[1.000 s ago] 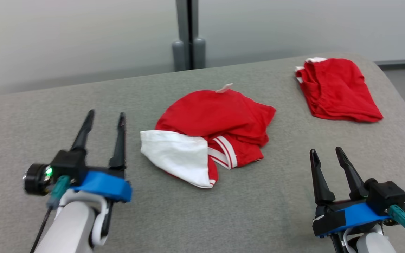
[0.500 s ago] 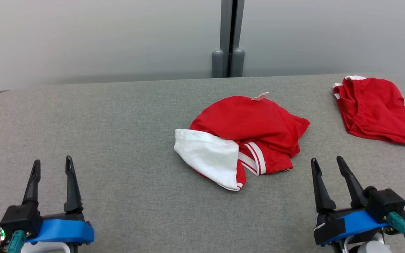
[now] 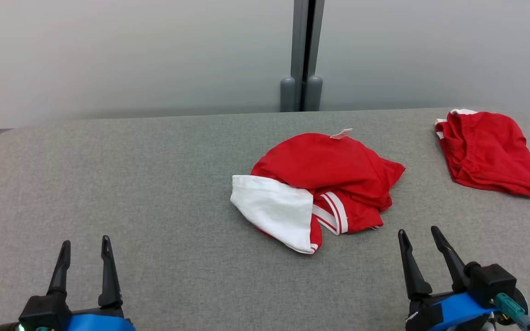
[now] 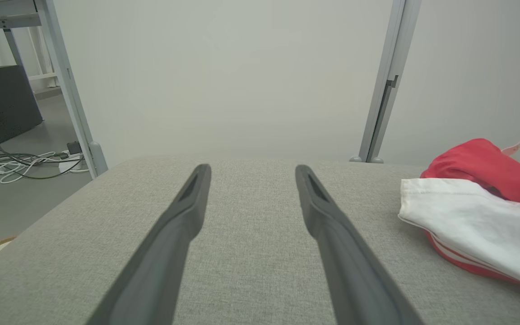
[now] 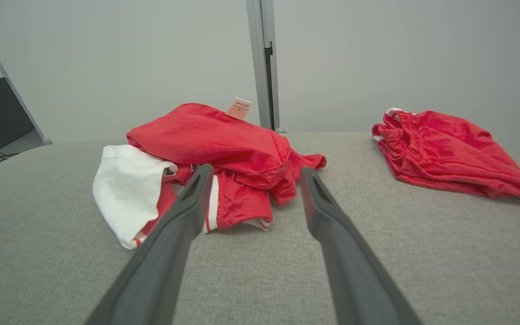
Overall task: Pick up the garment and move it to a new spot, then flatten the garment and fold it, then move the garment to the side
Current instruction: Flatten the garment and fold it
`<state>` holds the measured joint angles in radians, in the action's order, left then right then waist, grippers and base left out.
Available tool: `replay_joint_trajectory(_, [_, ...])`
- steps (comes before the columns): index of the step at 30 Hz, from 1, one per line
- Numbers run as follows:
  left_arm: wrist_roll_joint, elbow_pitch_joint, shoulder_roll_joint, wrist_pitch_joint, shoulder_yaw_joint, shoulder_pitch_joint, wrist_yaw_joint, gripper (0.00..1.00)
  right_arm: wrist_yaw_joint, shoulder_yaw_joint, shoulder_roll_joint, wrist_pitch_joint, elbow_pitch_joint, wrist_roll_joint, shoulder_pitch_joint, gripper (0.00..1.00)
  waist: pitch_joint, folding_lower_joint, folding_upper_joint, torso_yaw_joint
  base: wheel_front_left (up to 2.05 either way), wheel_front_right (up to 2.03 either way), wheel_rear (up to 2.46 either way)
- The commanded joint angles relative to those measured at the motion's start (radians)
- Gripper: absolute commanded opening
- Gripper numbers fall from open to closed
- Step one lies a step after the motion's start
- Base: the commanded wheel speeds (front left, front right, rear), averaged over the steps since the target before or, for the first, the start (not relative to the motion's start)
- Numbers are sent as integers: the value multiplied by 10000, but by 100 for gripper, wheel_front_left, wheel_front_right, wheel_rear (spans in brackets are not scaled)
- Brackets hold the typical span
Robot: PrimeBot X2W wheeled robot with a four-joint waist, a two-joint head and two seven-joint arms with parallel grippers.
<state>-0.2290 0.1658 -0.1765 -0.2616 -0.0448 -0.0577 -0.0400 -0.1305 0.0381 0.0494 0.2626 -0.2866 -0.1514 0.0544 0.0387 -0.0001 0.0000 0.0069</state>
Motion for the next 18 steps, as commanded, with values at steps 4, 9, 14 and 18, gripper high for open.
replay_joint_trajectory(4, [246,123,127,-45,174,9,227,100,-3,6,24,30,-52,88,-110,100,-35,1,0,-51,0,0,0])
replay_joint_trajectory(9, [470,292,254,-45,328,128,420,100,-3,34,24,30,-75,57,-149,100,-83,1,0,-113,0,0,0])
replay_joint_trajectory(14, [628,382,375,-46,502,161,568,100,-3,46,24,30,-107,14,-172,100,-94,1,0,-128,0,0,0])
replay_joint_trajectory(18, [749,428,434,-46,567,195,666,100,-5,57,24,30,-124,-5,-179,100,-87,1,0,-122,0,0,0])
